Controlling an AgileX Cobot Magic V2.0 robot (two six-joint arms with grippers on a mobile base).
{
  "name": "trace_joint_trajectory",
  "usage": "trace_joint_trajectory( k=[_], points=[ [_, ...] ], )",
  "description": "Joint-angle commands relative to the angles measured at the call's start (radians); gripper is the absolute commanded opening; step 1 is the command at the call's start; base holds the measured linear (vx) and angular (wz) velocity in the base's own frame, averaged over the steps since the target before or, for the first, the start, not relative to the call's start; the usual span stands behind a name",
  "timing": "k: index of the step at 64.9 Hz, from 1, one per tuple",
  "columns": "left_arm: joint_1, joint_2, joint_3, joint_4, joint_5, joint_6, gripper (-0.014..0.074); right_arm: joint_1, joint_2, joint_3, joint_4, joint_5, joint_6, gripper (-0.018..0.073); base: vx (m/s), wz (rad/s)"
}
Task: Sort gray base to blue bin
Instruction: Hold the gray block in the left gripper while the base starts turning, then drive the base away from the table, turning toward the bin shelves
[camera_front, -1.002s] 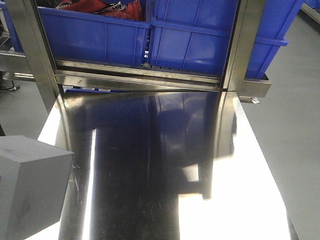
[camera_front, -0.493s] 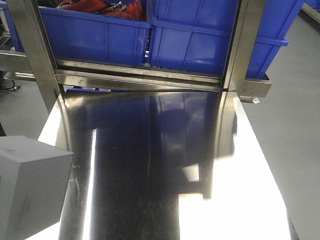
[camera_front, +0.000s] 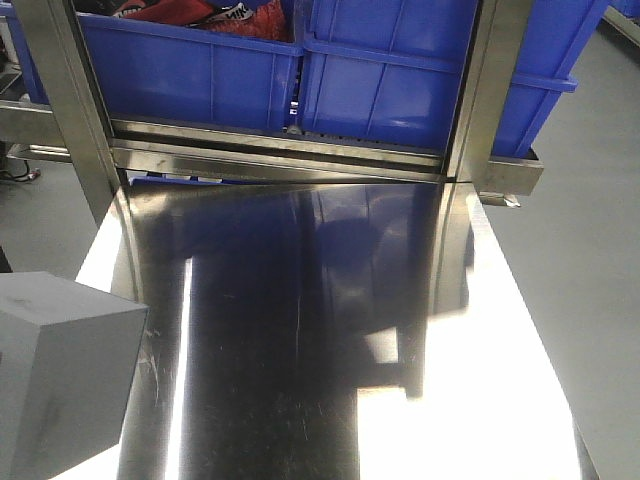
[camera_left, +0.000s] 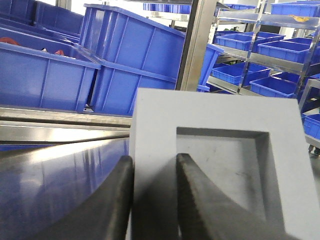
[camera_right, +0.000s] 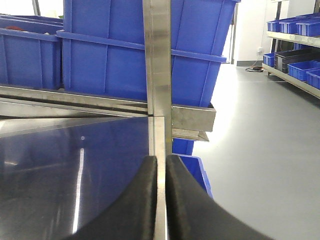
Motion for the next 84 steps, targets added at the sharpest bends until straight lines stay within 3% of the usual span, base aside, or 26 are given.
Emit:
trace_joint_trajectory(
  k=[1,53,84],
  points=[
    [-0.008,0.007,-0.028,-0.015,-0.106,-0.003,0.0007,-0.004,-0.009,-0.004,-0.006,-0.080,-0.007,-0.0004,0.00,0.00],
    [-0.008,0.007,-0.028,-0.015,-0.106,-0.003,0.0007,-0.004,-0.009,-0.004,-0.006,-0.080,-0.007,-0.0004,-0.01,-0.04],
    [-0.008,0.007,-0.028,-0.015,-0.106,-0.003,0.0007,-0.004,-0.009,-0.004,-0.006,-0.080,-0.007,-0.0004,-0.08,-0.51]
  ],
)
